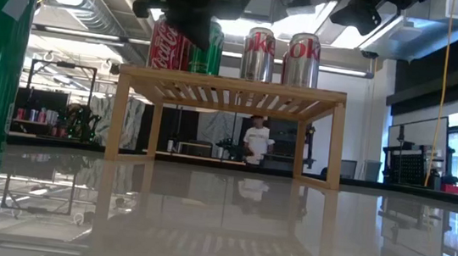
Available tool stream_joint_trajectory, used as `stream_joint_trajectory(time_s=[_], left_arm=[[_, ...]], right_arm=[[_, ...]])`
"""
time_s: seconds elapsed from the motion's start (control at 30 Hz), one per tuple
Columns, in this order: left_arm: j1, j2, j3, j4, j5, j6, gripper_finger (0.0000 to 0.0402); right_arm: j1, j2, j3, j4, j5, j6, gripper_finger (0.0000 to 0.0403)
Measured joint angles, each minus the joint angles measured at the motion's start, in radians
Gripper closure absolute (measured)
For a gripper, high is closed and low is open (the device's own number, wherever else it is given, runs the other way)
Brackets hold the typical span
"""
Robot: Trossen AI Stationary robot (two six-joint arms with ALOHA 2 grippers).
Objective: Place canned beverage on shelf
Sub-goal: Adjust the green soda cans on the shelf
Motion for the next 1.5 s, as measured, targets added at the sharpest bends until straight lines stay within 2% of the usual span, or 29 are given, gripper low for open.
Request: stream_joint_trajectory(time_s=[0.53, 1.5], left_arm=[[0.086, 0.0, 0.0, 0.013, 0.022, 0.008, 0.0401], [0.159, 0.0, 0.0, 0.036, 0.051, 0.009, 0.0401]], right_arm=[[0.0, 0.0, 0.0, 0.0, 0.001, 0.0, 0.0017], [0.0, 0.0, 0.0, 0.0, 0.003, -0.026, 0.0017]])
